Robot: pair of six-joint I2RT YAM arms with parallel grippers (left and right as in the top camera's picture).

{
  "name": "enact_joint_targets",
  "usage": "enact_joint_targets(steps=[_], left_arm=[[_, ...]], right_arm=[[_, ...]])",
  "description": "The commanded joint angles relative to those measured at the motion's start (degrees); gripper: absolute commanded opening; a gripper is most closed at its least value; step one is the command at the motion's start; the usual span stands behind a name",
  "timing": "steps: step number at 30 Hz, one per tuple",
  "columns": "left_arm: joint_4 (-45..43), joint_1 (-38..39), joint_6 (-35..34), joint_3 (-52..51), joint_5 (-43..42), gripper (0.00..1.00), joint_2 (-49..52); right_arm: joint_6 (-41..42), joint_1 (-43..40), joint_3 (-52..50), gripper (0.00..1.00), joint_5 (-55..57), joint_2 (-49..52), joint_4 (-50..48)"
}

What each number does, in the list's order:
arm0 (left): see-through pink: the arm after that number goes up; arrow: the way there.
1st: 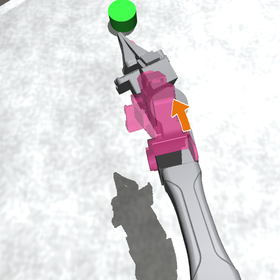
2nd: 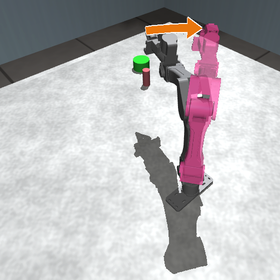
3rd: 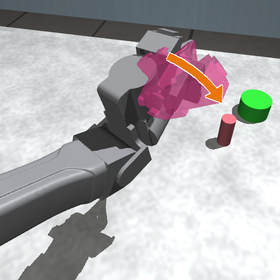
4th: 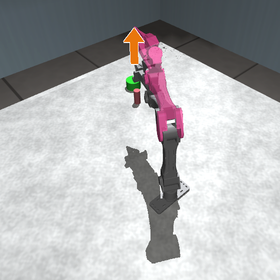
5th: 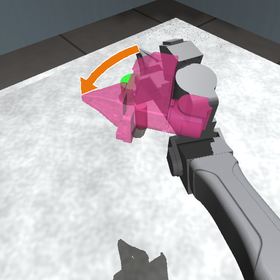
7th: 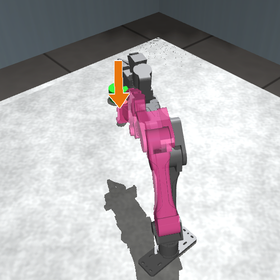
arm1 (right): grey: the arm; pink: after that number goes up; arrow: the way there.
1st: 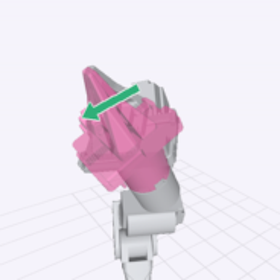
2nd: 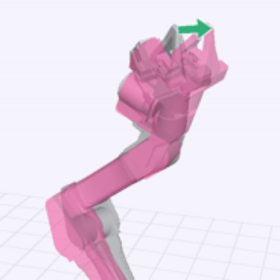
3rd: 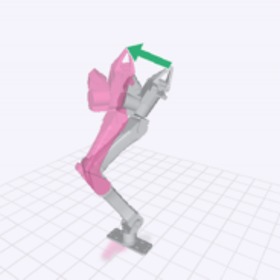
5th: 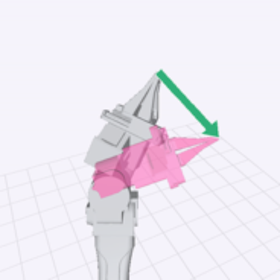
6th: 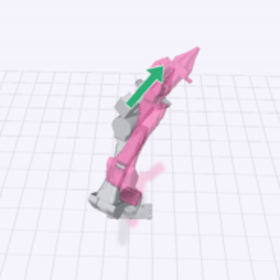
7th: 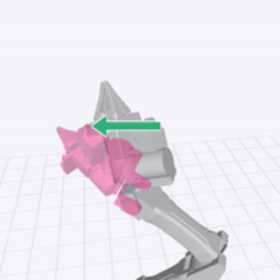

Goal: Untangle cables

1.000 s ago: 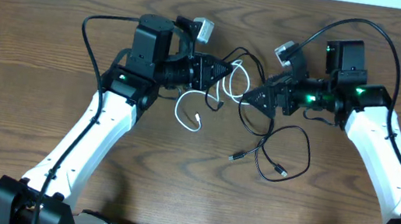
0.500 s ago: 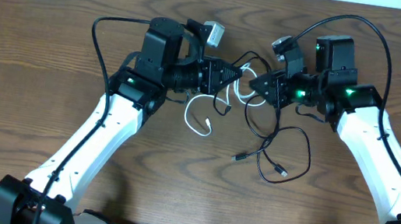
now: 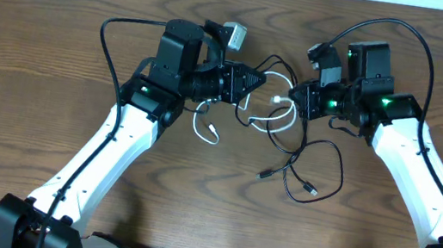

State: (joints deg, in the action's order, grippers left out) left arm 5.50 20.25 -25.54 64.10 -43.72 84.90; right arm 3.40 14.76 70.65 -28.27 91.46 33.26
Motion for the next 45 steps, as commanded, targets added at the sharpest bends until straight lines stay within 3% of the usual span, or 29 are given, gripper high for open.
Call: enact_joint_targets(steps=[1, 3, 6, 7, 10, 18, 22, 25, 35, 38, 40, 45], left_arm=[[-0.4, -0.1, -0.1, -0.1, 0.5, 0.07, -0.4], [-0.4, -0.1, -0.1, -0.1, 0.5, 0.07, -0.4], [-0.5, -0.1, -0.1, -0.1, 0.5, 0.08, -0.4], [-0.5, -0.1, -0.1, -0.1, 0.5, 0.08, -0.4], [-0.5, -0.1, -0.1, -0.1, 0.5, 0.08, -0.4], [-0.4, -0.1, -0.2, -0.1, -0.9, 0.08, -0.4], [-0.5, -0.1, -0.6, -0.1, -2.3, 0.08, -0.4], [-0.5, -0.1, -0.7, -0.1, -3.4, 0.08, -0.4], [-0.5, -0.1, -1.4, -0.1, -3.8, 0.08, -0.4], [-0.5, -0.1, -1.4, -0.1, -3.8, 0.08, -0.4], [-0.5, -0.1, -1.4, -0.1, -3.8, 0.08, -0.4], [-0.5, -0.1, -1.3, -0.1, -3.3, 0.08, -0.4]], right_arm=[[0.8, 0.1, -0.2, 0.01, 2.2, 0.1, 0.2], [0.7, 0.1, -0.2, 0.07, 1.3, 0.1, 0.1], [0.6, 0.1, -0.2, 0.36, 0.6, 0.1, -0.1], [0.6, 0.1, -0.2, 0.50, 0.5, 0.1, -0.4], [0.6, 0.1, -0.2, 0.69, -0.5, 0.1, -1.6], [0.7, 0.5, -0.2, 0.78, -2.3, 0.1, -4.9], [0.7, 1.2, -0.2, 0.76, -2.3, 0.2, -5.7], [0.7, 1.8, -0.2, 0.66, -2.3, 0.2, -6.8], [0.9, 3.1, -0.2, 0.53, -2.3, 0.2, -9.3], [0.9, 3.3, -0.2, 0.40, -2.4, 0.2, -9.9], [0.9, 3.3, -0.2, 0.01, -3.0, 0.2, -9.9], [0.9, 3.3, -0.2, 0.01, -3.8, 0.2, -9.9]])
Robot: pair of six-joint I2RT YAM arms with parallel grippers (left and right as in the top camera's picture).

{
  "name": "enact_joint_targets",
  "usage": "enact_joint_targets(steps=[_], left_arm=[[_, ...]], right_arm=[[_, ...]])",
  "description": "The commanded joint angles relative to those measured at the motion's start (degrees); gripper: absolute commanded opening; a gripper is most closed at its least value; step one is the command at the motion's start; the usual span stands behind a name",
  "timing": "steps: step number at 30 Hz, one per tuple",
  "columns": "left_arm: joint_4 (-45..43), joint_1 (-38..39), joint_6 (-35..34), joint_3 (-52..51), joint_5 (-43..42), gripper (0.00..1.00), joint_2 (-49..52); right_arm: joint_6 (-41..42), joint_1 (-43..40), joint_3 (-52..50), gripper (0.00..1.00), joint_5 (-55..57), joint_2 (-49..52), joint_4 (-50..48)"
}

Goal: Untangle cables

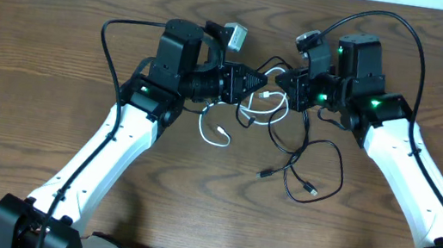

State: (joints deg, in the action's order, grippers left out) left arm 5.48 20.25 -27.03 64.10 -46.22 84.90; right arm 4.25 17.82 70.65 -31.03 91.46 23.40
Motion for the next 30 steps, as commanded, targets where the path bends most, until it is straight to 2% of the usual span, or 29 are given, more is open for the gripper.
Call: enact_joint_targets(steps=[1, 10, 20, 23, 27, 30], left_arm=[[-0.5, -0.1, 0.4, -0.1, -0.6, 0.08, -0.4], [1.4, -0.1, 3.6, -0.1, 5.4, 0.08, -0.4], [1.7, -2.3, 4.5, -0.1, 5.4, 0.08, -0.3], [1.7, -2.5, 4.5, -0.1, 5.4, 0.22, -0.3], [1.6, -2.5, 4.5, -0.1, 5.4, 0.33, -0.3], [1.5, -2.5, 4.5, -0.1, 5.4, 0.35, -0.3]], right_arm=[[0.0, 0.3, -0.2, 0.01, -1.1, 0.2, 0.0], [0.8, -0.1, -0.2, 0.01, -0.3, -1.4, 3.1], [0.8, -3.7, -0.2, 0.01, 1.1, -3.3, 6.0], [0.8, -4.2, -0.2, 0.01, 1.1, -3.3, 6.2], [0.8, -4.3, -0.2, 0.01, 1.1, -3.4, 6.2], [0.8, -4.3, -0.2, 0.01, 1.1, -3.4, 6.2]])
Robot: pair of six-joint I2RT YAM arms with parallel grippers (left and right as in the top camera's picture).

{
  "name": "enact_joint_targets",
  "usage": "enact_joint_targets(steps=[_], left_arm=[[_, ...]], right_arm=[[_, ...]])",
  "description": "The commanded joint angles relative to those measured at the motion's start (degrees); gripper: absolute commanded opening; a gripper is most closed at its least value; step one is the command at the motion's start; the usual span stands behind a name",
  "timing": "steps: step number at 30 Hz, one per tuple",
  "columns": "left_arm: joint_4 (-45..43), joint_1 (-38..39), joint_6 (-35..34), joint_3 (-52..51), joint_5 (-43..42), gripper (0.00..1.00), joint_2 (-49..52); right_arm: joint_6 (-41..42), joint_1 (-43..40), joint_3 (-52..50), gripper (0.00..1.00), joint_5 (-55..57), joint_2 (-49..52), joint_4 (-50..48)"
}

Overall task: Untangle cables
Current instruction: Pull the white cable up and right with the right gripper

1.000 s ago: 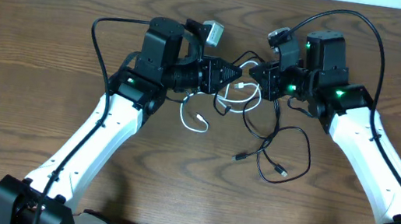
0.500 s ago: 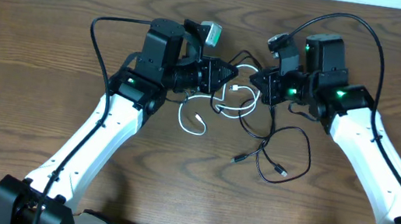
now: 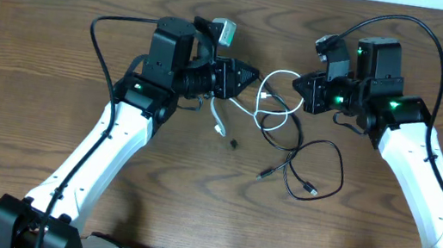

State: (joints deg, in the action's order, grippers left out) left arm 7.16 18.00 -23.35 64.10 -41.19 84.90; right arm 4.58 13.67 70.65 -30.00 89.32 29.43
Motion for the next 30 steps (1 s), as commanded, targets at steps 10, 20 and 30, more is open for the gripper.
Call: enact_joint_targets(steps=[10, 20, 30], left_arm=[[5.6, -0.3, 6.1, -0.1, 4.4, 0.34, 0.2], [13.2, -0.2, 9.2, -0.1, 9.1, 0.34, 0.8], [16.0, -0.2, 11.7, -0.2, 9.4, 0.34, 0.8]], right_arm=[[0.5, -2.2, -0.2, 0.01, 0.1, -3.2, 0.2], [0.5, -10.3, 1.7, 0.01, 0.1, -13.7, 0.1], [7.2, -15.3, 7.0, 0.01, -1.9, -22.9, -3.9]])
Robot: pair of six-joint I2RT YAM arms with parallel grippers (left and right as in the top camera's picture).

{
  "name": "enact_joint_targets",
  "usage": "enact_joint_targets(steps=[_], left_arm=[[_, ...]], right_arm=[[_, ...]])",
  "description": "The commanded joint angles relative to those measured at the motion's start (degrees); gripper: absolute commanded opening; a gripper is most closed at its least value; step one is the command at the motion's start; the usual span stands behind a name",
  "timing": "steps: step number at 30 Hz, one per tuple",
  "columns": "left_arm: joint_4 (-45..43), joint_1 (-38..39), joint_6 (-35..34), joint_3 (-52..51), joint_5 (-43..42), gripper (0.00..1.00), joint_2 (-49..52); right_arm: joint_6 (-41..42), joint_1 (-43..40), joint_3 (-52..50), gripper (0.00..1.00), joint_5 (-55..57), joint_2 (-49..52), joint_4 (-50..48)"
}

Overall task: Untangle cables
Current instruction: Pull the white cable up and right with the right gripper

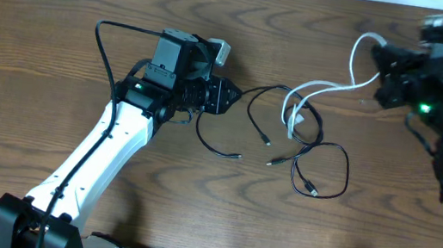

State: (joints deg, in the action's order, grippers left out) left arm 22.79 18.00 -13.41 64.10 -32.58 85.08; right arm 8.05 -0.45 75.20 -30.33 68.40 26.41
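Overhead, my left gripper [227,98] sits left of the pile, shut on a black cable [217,146] that trails down to a plug below it. High at the far right, my right gripper [379,66] is shut on the white cable [320,89]. That cable arcs above the fingers and runs down left to its plugs in the pile. A second black cable [320,169] lies looped on the table, and one more black strand [260,112] curves between the grippers, crossing the white one.
The wooden table [32,115] carries only the cables. The left arm's own black lead [104,47] loops out at its upper left. A pale strip runs along the far edge.
My right gripper has moved from the pile's right side up to the far right with the white cable stretched out behind it. A black cable now trails below my left gripper.
Both grippers first met nose to nose over a tight knot of white and black cables. They then stood somewhat apart with the white loop between them. Now they are far apart, and the white cable is largely drawn out of the black ones.
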Motion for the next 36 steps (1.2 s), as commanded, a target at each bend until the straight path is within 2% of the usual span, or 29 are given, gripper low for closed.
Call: enact_joint_targets(steps=[1, 13, 19, 26, 34, 36], left_arm=[[0.5, -0.2, 2.0, -0.2, 0.7, 0.34, 0.7], [2.3, -0.2, 3.3, -0.2, 0.7, 0.34, 0.7], [2.5, -0.2, 3.3, -0.2, 0.7, 0.34, 0.7], [2.5, -0.2, 3.3, -0.2, 0.8, 0.33, 0.7], [2.5, -0.2, 3.3, -0.2, 1.6, 0.33, 0.7], [2.6, -0.2, 3.3, -0.2, 1.6, 0.33, 0.7]], right_arm=[[4.1, -1.4, 3.0, 0.01, -1.6, -2.4, -1.4], [3.4, -5.2, 8.2, 0.01, 0.7, -2.9, -1.0], [1.5, -8.1, 9.3, 0.01, 13.3, -3.0, 4.1], [2.7, -13.9, 17.5, 0.01, 12.2, -4.3, 9.2], [4.1, -16.0, 22.2, 0.01, 34.5, -4.4, 17.4], [6.8, -16.0, 22.2, 0.01, 44.4, -4.1, 19.8]])
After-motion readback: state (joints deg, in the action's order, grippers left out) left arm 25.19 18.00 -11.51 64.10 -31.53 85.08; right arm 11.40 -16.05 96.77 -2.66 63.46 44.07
